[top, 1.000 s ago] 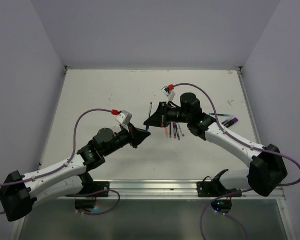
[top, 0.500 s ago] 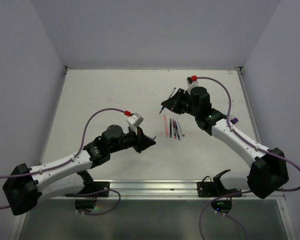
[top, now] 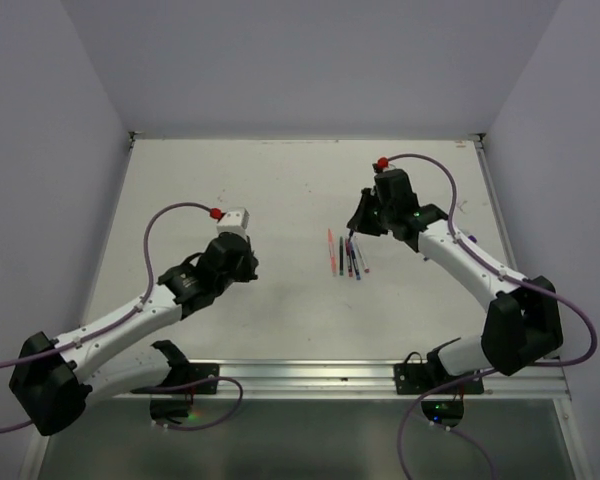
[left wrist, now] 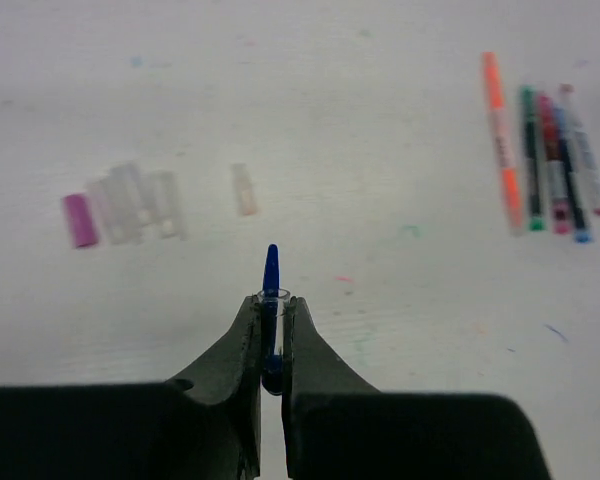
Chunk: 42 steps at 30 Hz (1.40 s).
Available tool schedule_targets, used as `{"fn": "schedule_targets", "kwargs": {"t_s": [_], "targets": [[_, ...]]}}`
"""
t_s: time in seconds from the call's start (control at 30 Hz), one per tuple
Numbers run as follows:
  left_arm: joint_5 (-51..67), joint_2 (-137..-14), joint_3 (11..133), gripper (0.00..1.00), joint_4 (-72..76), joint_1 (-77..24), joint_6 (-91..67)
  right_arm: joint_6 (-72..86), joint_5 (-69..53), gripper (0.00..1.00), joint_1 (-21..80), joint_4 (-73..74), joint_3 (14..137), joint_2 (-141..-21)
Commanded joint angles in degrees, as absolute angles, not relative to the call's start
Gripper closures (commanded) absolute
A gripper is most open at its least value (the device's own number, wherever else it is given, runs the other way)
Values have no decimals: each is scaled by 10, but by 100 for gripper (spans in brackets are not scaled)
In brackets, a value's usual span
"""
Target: Open the pen caps
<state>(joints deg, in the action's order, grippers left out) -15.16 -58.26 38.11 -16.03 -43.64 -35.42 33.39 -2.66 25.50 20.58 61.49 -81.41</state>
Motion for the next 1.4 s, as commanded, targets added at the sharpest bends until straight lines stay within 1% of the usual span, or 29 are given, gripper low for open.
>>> {"fn": "schedule_targets", "kwargs": {"t_s": [0.0,0.07,0.13,0.23,0.3,0.4,0.7,0.87,1.0,1.03,1.1,1.37], "targets": [[-365,-585,404,100,-311,-404,-400,250,-2,100,234,309,633,-829],[-404,-600,407,100,-323,-389,-399,222,-2,100,217,336,637,-846],[-418,-614,410,100,-328,-365,-396,209,19,100,210,351,645,-865],[-418,-640,410,100,-324,-325,-413,201,39,100,207,349,629,-872],[-410,-650,397,100,-279,-306,-396,200,40,100,203,337,617,-882],[-401,-674,395,100,-252,-276,-386,194,33,100,194,328,610,-899],[-311,-773,397,100,-159,-188,-338,185,7,100,184,297,596,-943],[-271,-803,398,100,-123,-173,-323,179,2,100,183,280,593,-961],[-241,-819,401,100,-98,-167,-302,178,-27,100,183,270,592,-966],[-231,-823,403,99,-97,-166,-300,177,-39,100,183,265,590,-966],[-228,-835,405,91,-97,-163,-307,178,-47,100,182,260,587,-962],[-215,-843,383,80,-90,-156,-331,175,-40,100,183,257,583,-952]]}}
